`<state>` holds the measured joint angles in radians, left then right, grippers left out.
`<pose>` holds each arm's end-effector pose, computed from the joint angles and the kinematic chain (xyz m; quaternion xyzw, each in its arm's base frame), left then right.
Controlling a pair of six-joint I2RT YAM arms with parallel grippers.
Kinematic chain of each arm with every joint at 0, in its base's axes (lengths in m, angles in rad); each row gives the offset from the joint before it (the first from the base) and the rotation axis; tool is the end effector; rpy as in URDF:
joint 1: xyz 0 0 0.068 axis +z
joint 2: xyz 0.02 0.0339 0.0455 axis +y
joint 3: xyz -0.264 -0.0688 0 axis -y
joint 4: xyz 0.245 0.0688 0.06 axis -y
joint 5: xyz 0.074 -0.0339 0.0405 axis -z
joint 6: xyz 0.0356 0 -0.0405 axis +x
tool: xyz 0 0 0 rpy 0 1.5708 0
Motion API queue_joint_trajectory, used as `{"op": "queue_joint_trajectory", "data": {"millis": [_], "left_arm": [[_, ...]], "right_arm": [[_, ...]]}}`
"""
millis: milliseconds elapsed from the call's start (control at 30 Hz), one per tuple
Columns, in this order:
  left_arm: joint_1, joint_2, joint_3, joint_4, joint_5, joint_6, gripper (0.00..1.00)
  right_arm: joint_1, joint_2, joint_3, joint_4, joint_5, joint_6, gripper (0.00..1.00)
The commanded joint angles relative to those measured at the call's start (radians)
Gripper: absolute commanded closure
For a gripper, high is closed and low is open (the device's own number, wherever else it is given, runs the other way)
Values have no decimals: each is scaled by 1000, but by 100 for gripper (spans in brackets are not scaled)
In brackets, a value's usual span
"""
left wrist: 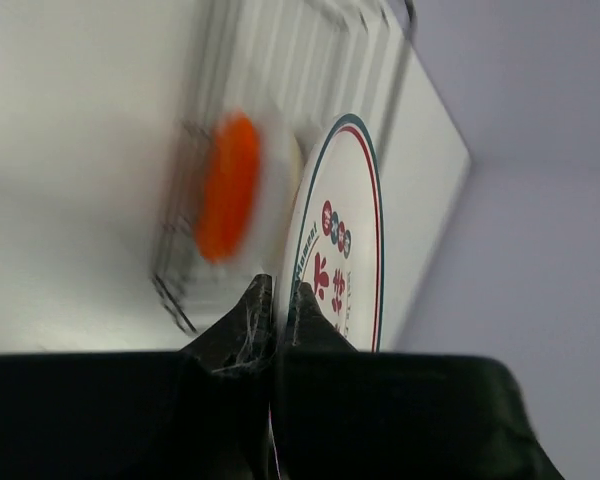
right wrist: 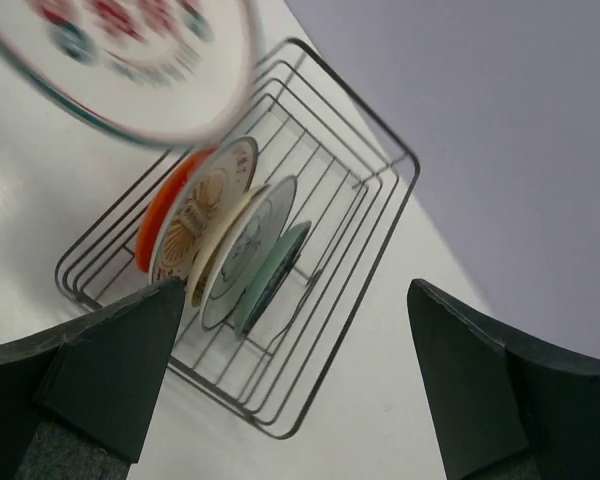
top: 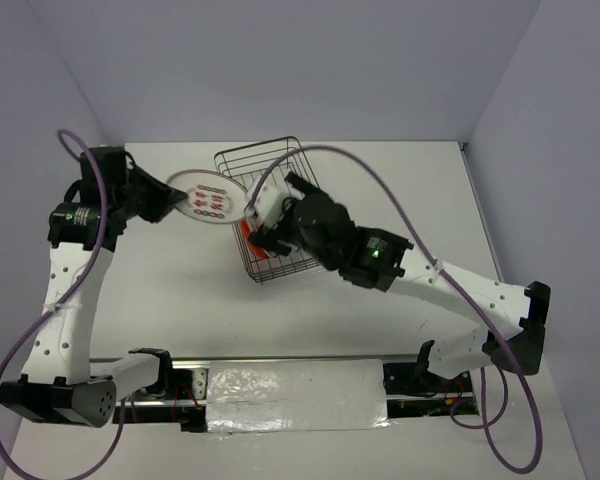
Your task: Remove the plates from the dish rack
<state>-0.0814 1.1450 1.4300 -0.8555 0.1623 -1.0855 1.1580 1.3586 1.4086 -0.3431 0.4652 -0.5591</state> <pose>0.2199 -0.0237 0.4215 -0.3868 0.7854 -0.3227 0.3597 0.1379 0.2752 0.4132 -0.5014 0.6146 -0.0057 0.6090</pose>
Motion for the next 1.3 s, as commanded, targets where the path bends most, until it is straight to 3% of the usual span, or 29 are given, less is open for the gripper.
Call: {"op": "queue_joint_trajectory", "data": {"millis": [0, 133, 233, 300, 367, 400, 500, 633, 667, 767, 800, 867, 900, 967, 1100, 1267], "left_arm": [[58, -33, 57, -10, -395, 147, 100], [155, -1, -54, 157, -547, 231, 100], [239, 74, -176, 332, -485, 265, 100], [325, 111, -286, 474, -405, 248, 100], [391, 154, -362, 576, -301, 220, 98], [406, 177, -432, 684, -268, 217, 91], [430, 222, -512, 800, -201, 222, 87], [440, 326, -556, 891, -150, 223, 85], [440, 335, -560, 892, -155, 219, 82], [439, 384, -554, 859, -159, 207, 59], [439, 438, -539, 833, -159, 205, 44], [437, 510, -458, 744, -142, 199, 27], [439, 588, -422, 712, -100, 199, 14], [427, 672, -317, 638, -40, 220, 1], [387, 713, -132, 471, -62, 239, 0], [364, 552, 8, 262, -228, 249, 1]], "right_arm": [[-141, -67, 79, 5, -85, 413, 0], [-218, 54, 252, -241, -91, 613, 0], [-274, 230, 473, -500, -150, 723, 3], [-302, 331, 574, -591, -268, 777, 15], [-330, 378, 611, -611, -335, 804, 24], [-334, 426, 660, -644, -368, 815, 32], [-337, 496, 705, -660, -402, 835, 41], [-337, 517, 662, -620, -430, 843, 43], [-337, 525, 661, -622, -428, 840, 43], [-340, 595, 697, -654, -399, 840, 43], [-340, 611, 710, -660, -395, 841, 45], [-340, 657, 742, -680, -375, 841, 48], [-343, 672, 756, -686, -353, 846, 49], [-348, 707, 777, -701, -289, 849, 51], [-368, 751, 794, -695, -292, 837, 57], [-386, 774, 778, -662, -286, 835, 74]]}}
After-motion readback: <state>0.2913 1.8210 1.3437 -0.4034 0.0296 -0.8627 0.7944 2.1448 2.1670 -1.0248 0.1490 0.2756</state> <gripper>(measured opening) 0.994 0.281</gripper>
